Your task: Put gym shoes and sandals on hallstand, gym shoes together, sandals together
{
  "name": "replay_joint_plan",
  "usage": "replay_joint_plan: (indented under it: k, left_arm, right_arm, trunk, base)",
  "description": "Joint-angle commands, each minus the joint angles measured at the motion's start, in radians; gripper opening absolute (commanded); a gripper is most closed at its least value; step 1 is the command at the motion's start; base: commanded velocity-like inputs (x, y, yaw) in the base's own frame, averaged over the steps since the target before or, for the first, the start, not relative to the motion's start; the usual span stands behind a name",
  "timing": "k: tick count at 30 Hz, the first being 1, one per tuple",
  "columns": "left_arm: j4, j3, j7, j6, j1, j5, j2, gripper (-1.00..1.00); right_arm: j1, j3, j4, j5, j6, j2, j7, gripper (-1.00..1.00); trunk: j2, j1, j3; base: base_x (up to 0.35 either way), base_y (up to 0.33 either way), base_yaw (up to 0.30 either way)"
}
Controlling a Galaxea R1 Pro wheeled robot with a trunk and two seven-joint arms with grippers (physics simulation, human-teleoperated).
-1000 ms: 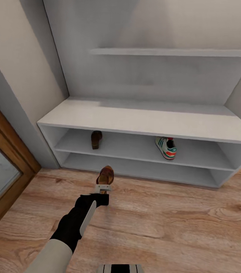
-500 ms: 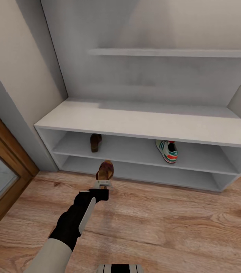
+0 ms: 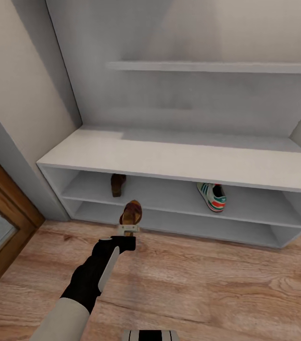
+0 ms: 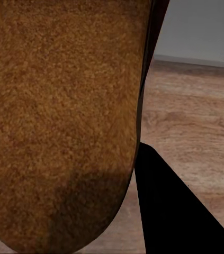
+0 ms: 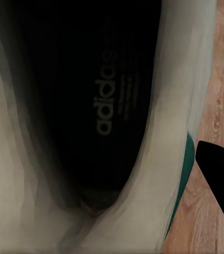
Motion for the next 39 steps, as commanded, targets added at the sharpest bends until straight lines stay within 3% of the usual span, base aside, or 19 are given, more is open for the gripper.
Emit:
replay_joint_plan:
  k: [1, 24, 39]
  left_arm:
    - [-0.001, -0.002, 0.007, 0.005, 0.0, 0.007, 0.0, -1.0]
    - [-0.001, -0.002, 0.007, 0.005, 0.0, 0.008, 0.001, -1.0]
    - [-0.001, -0.002, 0.007, 0.003, 0.0, 0.008, 0.001, -1.0]
  right_arm:
    - [-0.002, -0.001, -0.001, 0.007, 0.005, 0.0, 0.002, -1.0]
    - [-0.002, -0.001, -0.001, 0.007, 0.005, 0.0, 0.001, -1.0]
    - [-0.002, -0.001, -0.001, 0.008, 0.005, 0.0, 0.001, -1.0]
  trunk:
    - [0.0, 0.0, -0.001]
    - [0.0, 0.0, -0.001]
    - [0.0, 0.0, -0.001]
  base:
    - [0.337, 0.0, 0.0]
    - [0.334, 0.0, 0.0]
    - [0.113, 0.059, 0.0]
